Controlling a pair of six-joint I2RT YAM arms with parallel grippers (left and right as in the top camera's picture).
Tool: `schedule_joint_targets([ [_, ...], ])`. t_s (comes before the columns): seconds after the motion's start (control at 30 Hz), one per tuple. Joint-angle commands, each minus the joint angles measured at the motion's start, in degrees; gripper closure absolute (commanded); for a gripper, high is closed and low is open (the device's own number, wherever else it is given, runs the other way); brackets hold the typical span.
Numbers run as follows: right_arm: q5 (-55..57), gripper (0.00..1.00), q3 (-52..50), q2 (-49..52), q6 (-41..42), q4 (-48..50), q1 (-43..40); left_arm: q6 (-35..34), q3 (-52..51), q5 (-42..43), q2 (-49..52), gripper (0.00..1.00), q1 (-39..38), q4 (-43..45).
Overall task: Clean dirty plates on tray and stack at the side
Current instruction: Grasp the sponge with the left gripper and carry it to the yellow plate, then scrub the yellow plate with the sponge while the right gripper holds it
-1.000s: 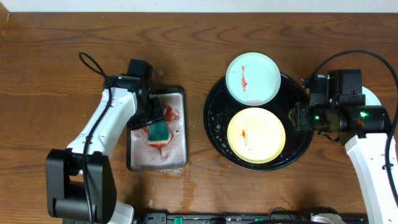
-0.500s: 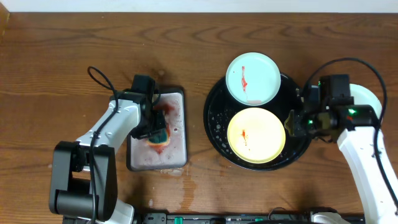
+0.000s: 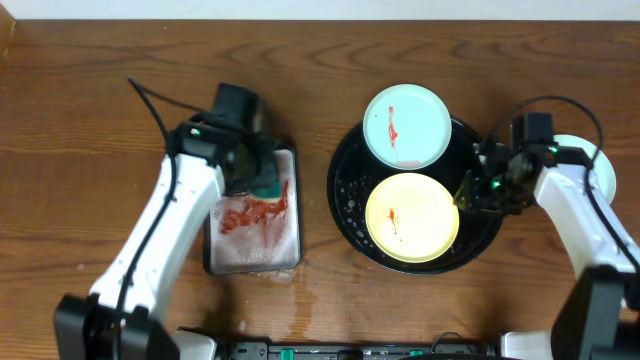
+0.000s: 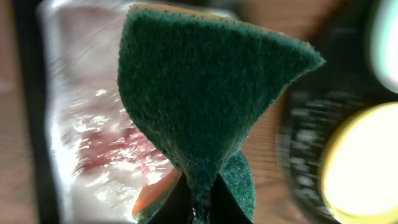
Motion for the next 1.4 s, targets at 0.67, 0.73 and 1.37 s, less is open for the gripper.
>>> schedule_joint_targets([
  [0.67,4.6,0.99,-0.1,12.0,3.9,5.3,6.7,-15.8,1.0,12.5,19.3,0.93,-28.3,26.0],
  [0.73,5.4,0.99,-0.2,12.0,4.1,5.3,7.3,-15.8,1.0,12.7,21.7,0.93,-28.3,26.4],
  [1.37,5.4,0.99,-0.2,12.0,4.1,6.0,9.1,-11.1,5.8,-10.6,30.1,0.93,-27.6,10.6],
])
